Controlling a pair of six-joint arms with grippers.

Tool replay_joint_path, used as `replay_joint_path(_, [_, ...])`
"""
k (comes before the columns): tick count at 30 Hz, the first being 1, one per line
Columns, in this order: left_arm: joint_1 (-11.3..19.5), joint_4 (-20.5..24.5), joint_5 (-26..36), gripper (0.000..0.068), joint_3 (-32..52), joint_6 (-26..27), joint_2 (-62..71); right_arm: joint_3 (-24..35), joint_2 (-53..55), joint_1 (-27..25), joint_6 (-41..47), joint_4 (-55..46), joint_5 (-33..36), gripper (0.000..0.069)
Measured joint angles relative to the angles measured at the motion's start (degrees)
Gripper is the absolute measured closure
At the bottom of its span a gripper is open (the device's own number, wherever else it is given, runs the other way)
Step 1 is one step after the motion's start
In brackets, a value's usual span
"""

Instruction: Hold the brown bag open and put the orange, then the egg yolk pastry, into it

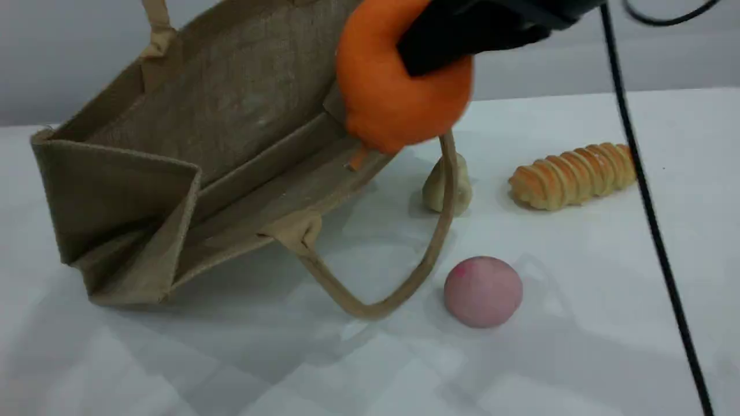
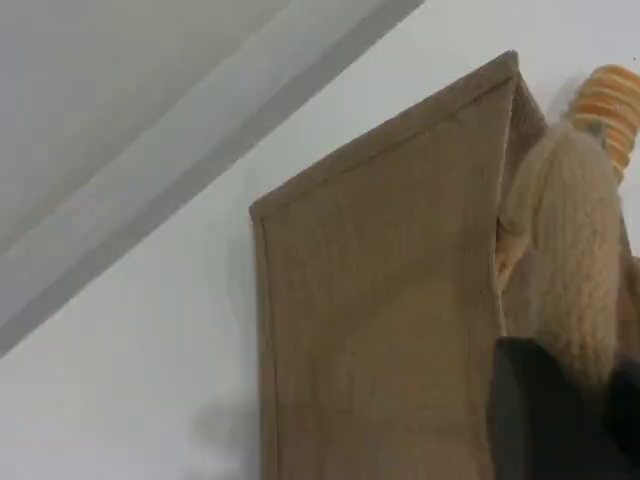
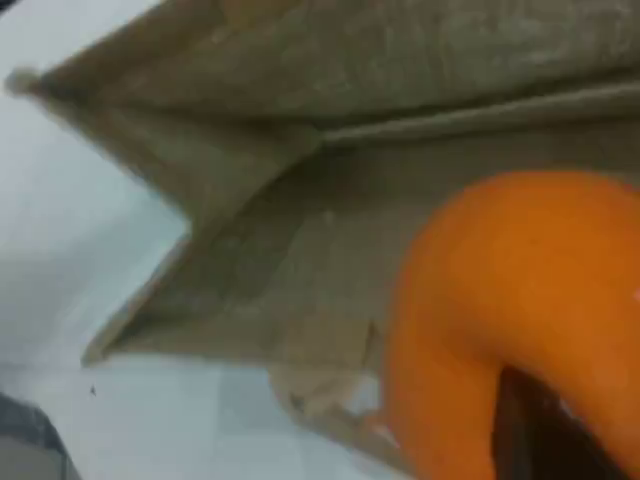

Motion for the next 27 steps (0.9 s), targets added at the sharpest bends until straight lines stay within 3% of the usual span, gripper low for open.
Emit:
replay_joint_path(4, [0.0,0.0,0.0,0.0596,0.0,0.0,0.0,-2.9,4.4,0.0,-3.2,4.5,1.0,0.0666])
replay_joint_path(21, [0.0,-0.1,0.0,0.0596,0.0,0.0,0.0,-19.4,25.0,0.5,-2.5,8.7,7.9,0.065])
replay_joint_path(27, [0.0,-0.1,0.0,0.0596,0.0,0.0,0.0,-22.1,27.6,3.0,-2.5,9.8,5.7,0.0589])
